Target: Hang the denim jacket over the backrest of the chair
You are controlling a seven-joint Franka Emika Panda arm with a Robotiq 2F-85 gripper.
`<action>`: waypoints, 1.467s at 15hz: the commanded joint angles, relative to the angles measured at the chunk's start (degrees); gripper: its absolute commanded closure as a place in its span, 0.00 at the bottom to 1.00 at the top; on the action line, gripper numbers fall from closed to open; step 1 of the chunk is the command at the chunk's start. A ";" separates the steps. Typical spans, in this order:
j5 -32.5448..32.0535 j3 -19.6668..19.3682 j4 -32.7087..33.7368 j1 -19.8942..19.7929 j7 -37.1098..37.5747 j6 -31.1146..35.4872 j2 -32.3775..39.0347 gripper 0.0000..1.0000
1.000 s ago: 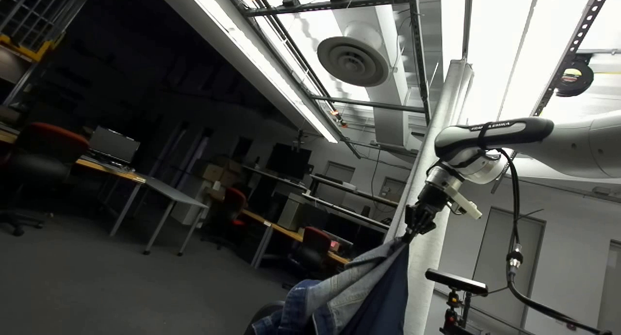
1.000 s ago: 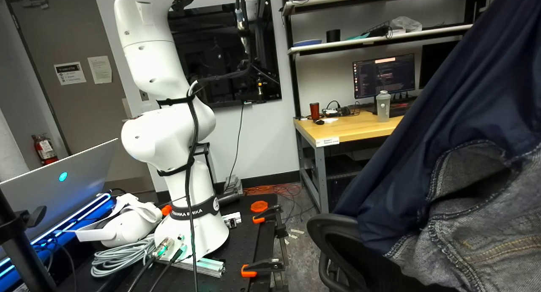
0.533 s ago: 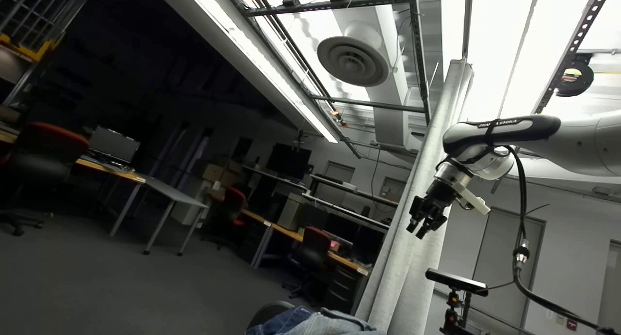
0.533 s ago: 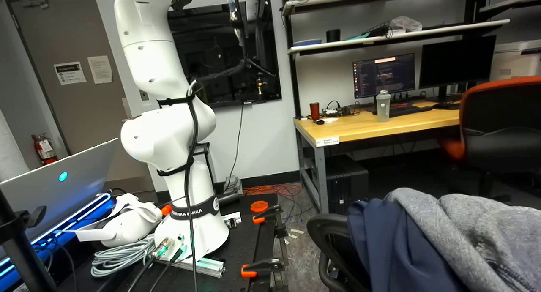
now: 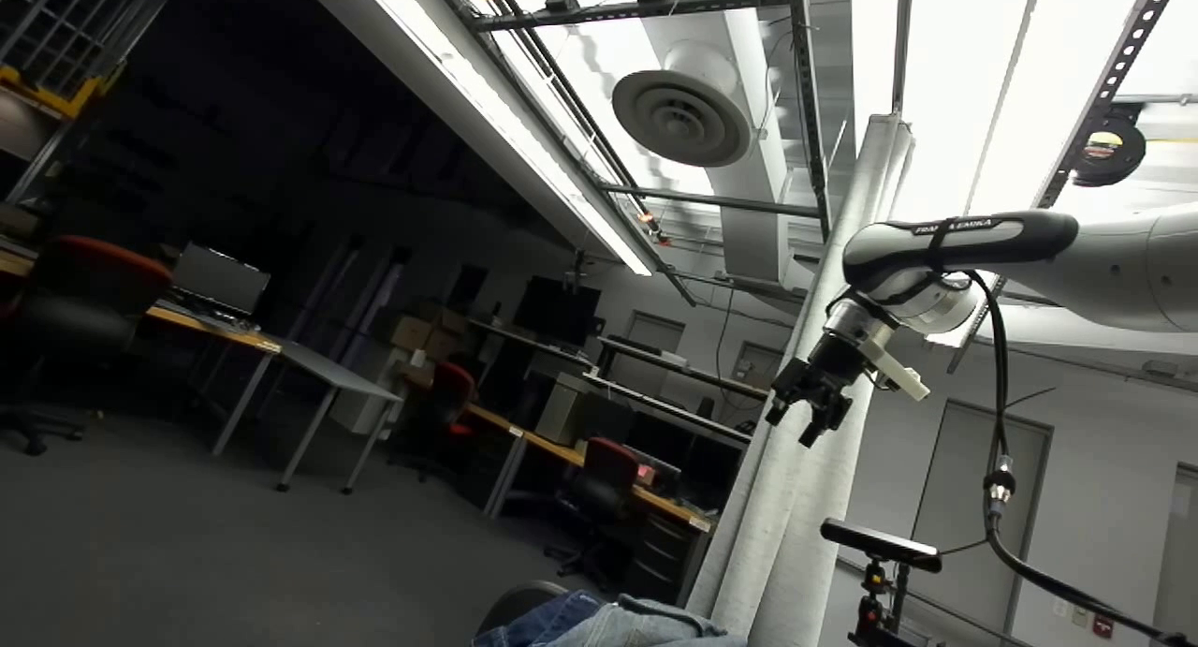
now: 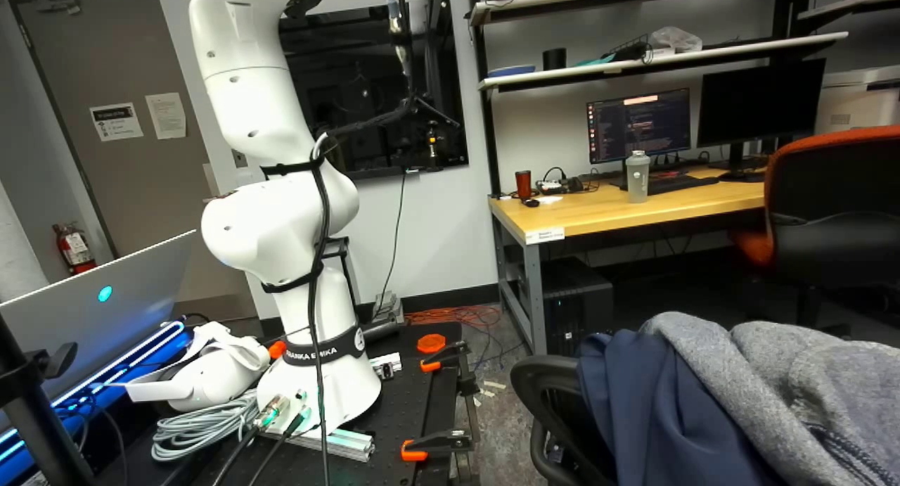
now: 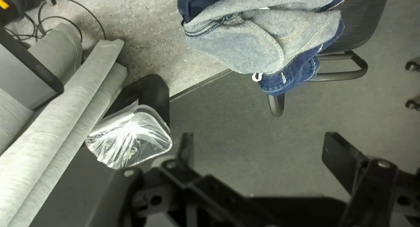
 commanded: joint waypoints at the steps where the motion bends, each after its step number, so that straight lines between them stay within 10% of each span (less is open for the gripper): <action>1: -3.88 2.83 -6.97 2.38 -0.67 7.12 -4.69 0.00; 14: -7.40 8.28 -48.83 11.22 -5.59 36.39 -26.47 0.00; 22: -8.19 7.24 -55.19 11.43 -6.19 35.21 -30.87 0.00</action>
